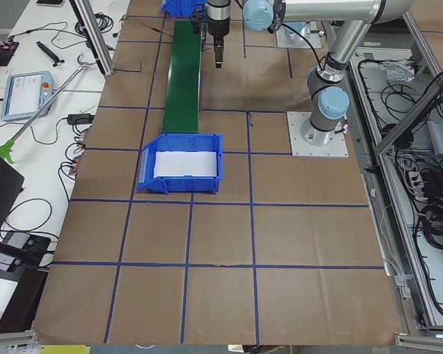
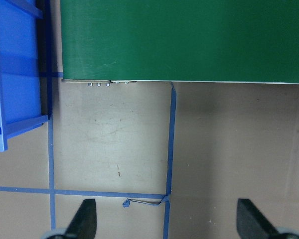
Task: Transport two buttons from left to right
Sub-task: 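Lower the red button into the bin beside the yellow button and release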
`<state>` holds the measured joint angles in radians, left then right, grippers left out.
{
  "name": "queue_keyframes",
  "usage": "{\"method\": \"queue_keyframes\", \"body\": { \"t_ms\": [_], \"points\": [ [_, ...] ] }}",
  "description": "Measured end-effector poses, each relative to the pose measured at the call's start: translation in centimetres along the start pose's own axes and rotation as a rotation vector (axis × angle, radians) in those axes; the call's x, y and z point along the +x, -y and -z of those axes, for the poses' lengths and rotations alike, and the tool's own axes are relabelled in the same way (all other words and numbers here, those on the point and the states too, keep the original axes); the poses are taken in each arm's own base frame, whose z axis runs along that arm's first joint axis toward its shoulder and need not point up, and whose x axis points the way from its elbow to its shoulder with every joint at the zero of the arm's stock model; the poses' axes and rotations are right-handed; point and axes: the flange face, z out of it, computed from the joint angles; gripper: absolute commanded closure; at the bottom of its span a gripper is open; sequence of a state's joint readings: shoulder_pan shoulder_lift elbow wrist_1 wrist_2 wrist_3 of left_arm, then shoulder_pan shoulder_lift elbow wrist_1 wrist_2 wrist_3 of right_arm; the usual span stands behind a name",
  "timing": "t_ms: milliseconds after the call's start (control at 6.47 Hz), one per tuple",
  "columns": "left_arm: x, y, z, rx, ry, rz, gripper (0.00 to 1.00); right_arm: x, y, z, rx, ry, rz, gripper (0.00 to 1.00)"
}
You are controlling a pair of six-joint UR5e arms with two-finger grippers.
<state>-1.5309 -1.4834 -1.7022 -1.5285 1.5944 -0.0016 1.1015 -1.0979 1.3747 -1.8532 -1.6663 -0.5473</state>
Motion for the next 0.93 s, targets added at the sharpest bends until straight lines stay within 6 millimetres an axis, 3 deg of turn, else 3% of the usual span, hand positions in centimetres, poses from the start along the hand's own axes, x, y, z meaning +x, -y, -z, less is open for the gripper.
{"method": "queue_keyframes", "body": {
  "t_ms": [154,463,927],
  "points": [
    [0.0,0.0,0.0,0.000,0.001,0.000,0.00,1.5,0.2,-2.2,-0.008,0.009,-0.008,0.95],
    [0.0,0.0,0.0,-0.001,0.001,0.001,0.00,2.3,1.2,-6.6,-0.028,0.028,-0.021,0.95],
    [0.0,0.0,0.0,0.001,-0.001,0.000,0.00,1.8,1.8,-9.6,-0.058,0.050,-0.026,0.94]
  ]
}}
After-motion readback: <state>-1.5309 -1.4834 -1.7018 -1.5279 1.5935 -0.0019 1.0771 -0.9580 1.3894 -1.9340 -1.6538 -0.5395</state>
